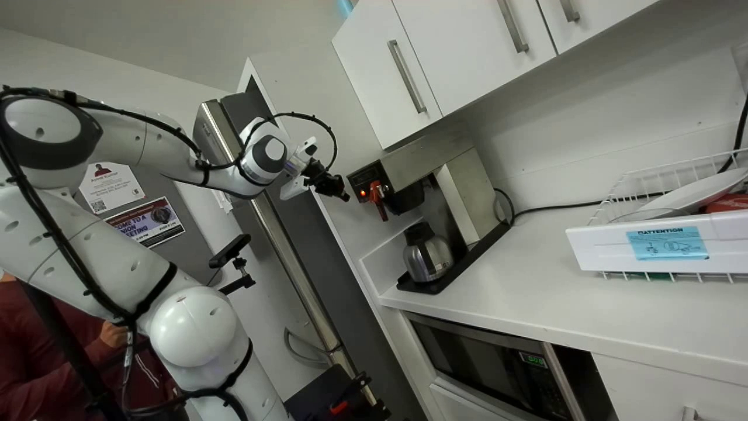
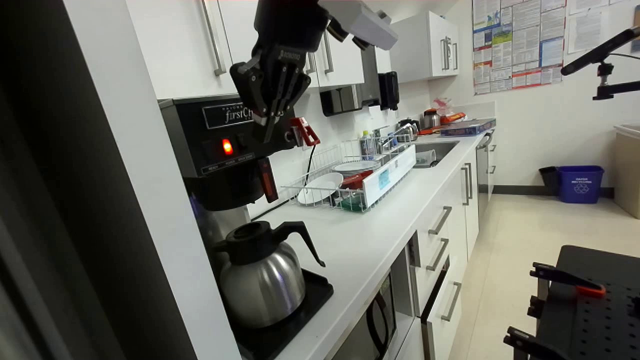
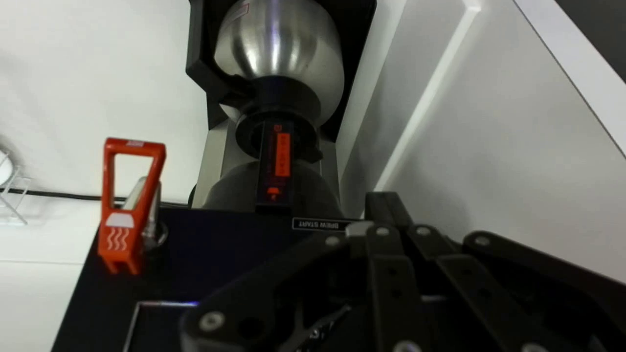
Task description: Turn off the switch on the coffee maker
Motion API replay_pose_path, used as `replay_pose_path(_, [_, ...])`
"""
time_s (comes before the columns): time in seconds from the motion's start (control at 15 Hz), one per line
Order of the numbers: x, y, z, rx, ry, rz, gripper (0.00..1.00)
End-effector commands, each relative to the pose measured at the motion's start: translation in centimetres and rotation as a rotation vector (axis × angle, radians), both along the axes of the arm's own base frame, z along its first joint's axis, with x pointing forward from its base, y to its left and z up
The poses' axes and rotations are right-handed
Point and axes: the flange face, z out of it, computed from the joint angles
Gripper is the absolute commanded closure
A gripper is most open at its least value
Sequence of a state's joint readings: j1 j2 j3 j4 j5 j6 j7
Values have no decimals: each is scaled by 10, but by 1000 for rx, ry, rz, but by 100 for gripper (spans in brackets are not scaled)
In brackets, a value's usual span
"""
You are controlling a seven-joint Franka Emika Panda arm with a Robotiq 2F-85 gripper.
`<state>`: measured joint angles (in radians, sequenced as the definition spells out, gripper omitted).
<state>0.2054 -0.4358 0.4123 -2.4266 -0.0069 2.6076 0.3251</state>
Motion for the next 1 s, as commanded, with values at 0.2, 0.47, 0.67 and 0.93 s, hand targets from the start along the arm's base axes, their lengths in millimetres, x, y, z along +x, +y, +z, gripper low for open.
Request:
replay_pose_path(0.2, [21, 16, 1, -62, -28, -52, 100])
replay_pose_path(0.47, [31, 23, -3, -83, -33, -67, 100])
replay_pose_path(0.67, [38, 27, -5, -84, -27, -68, 100])
replay_pose_path(0.93, [46, 32, -6, -86, -17, -57, 100])
